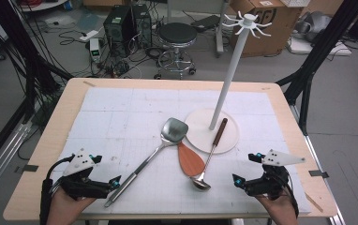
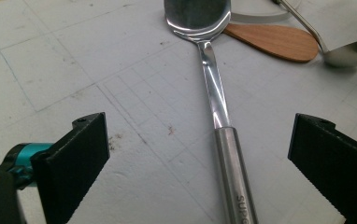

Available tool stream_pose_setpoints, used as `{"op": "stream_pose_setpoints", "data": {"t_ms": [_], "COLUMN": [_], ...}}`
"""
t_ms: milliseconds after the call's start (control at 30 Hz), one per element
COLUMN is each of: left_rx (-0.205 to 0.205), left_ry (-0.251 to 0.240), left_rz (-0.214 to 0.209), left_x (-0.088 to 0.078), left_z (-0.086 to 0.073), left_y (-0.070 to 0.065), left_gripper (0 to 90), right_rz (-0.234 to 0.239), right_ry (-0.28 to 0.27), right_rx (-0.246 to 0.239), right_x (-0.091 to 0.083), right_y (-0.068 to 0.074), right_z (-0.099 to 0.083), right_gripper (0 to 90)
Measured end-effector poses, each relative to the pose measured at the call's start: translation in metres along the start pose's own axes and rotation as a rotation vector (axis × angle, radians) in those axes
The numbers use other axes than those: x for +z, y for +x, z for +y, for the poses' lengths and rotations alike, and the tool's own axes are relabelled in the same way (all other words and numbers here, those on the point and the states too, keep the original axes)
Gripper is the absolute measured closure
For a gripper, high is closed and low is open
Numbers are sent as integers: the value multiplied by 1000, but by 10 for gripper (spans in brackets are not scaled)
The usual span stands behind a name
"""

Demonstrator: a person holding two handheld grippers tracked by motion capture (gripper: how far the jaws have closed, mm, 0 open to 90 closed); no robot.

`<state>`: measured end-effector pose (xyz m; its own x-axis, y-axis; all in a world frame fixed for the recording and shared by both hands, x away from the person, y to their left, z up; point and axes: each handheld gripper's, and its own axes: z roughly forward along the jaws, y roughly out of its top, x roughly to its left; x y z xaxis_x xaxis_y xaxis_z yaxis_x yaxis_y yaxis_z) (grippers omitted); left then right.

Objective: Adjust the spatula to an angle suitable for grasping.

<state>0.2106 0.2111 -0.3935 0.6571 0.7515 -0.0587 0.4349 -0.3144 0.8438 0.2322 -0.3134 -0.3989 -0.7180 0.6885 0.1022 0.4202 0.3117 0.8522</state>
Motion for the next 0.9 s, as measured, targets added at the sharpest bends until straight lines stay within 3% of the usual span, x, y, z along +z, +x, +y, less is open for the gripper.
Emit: {"op": "stream_pose_setpoints", "data": {"t_ms": [900], "left_rx": [3], "left_ry": [-5], "left_rz": [-15], "left_x": [-1], "left_z": [2], "left_y": [-2], "left_gripper": [60], "right_rz": [-2], "right_ry": [3], "right_rx": [-5], "right_x": [-1], "right_y": [1], "right_z": [-1], "right_gripper": [5]}}
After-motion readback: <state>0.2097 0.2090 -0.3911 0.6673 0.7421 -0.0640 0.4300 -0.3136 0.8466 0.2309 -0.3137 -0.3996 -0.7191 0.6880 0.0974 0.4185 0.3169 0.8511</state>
